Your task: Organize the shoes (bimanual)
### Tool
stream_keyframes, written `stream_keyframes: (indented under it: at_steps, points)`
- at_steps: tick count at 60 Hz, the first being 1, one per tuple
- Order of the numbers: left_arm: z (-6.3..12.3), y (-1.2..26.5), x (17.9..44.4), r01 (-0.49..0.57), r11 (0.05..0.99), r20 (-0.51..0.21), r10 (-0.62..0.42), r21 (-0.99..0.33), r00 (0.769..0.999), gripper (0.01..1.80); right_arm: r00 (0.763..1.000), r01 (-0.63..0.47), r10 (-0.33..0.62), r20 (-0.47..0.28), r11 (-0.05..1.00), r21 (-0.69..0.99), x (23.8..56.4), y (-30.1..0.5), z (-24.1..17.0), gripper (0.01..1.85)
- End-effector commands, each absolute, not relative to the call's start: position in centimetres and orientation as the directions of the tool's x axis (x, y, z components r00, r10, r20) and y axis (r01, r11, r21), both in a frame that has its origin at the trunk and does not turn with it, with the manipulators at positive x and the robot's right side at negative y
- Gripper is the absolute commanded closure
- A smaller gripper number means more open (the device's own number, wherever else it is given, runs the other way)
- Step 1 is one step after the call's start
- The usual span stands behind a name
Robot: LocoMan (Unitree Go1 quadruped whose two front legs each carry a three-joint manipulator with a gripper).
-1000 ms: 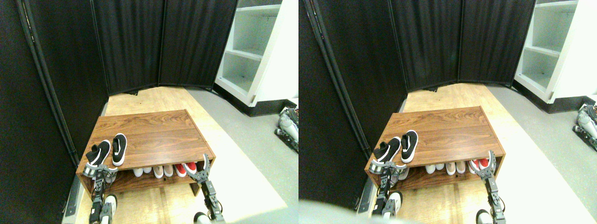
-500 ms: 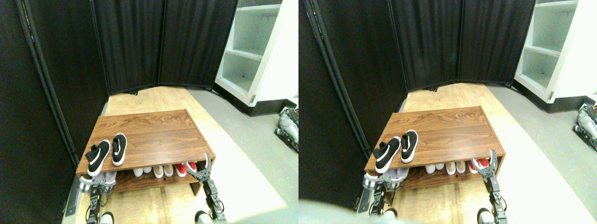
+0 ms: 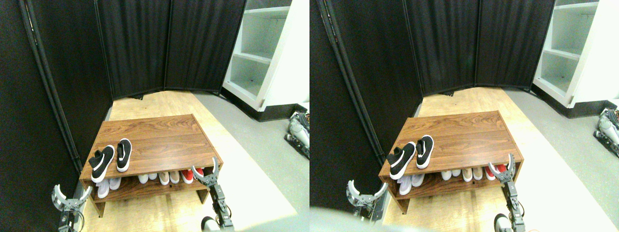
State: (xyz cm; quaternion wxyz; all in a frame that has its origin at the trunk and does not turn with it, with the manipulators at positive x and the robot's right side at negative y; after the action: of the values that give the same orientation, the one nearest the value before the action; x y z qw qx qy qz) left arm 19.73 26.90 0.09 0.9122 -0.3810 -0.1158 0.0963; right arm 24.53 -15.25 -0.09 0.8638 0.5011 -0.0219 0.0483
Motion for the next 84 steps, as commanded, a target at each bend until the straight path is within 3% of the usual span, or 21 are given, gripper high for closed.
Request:
stream_keyframes:
  at_steps: [1, 5, 22, 36, 46, 73, 84]
  points:
    - [0.9, 28.3, 20.7, -0.023, 0.756, 0.271, 0.262, -0.654, 0.926, 1.61, 0.991, -0.132, 0.066, 0.114, 0.493, 0.860, 24.5, -14.9, 0.1, 1.16]
    - [1.2, 28.9, 21.3, -0.030, 0.792, 0.295, 0.262, -0.610, 0.919, 1.79, 0.991, -0.134, 0.067, 0.116, 0.504, 0.853, 24.4, -14.9, 0.1, 1.16]
    - [1.5, 31.0, 24.9, -0.038, 0.821, 0.268, 0.230, -0.569, 0.936, 1.80, 0.990, -0.142, 0.067, 0.125, 0.508, 0.850, 24.2, -14.7, 0.1, 1.18]
    - [0.8, 30.7, 28.6, -0.111, 0.827, 0.180, 0.248, -0.551, 0.952, 1.80, 0.991, -0.135, 0.067, 0.118, 0.498, 0.856, 24.2, -14.5, 0.2, 1.16]
    - [-0.5, 29.8, 29.4, -0.099, 0.808, 0.164, 0.236, -0.581, 0.958, 1.80, 0.991, -0.132, 0.054, 0.122, 0.488, 0.863, 24.3, -14.5, 0.2, 1.14]
    - [-2.5, 28.7, 31.6, -0.241, 0.790, 0.053, 0.326, -0.563, 0.944, 1.80, 0.991, -0.132, 0.043, 0.127, 0.471, 0.872, 24.3, -14.7, 0.6, 1.16]
    - [-2.4, 28.0, 32.2, -0.192, 0.784, 0.054, 0.275, -0.590, 0.960, 1.80, 0.989, -0.147, 0.048, 0.141, 0.462, 0.875, 24.4, -14.6, 0.6, 1.17]
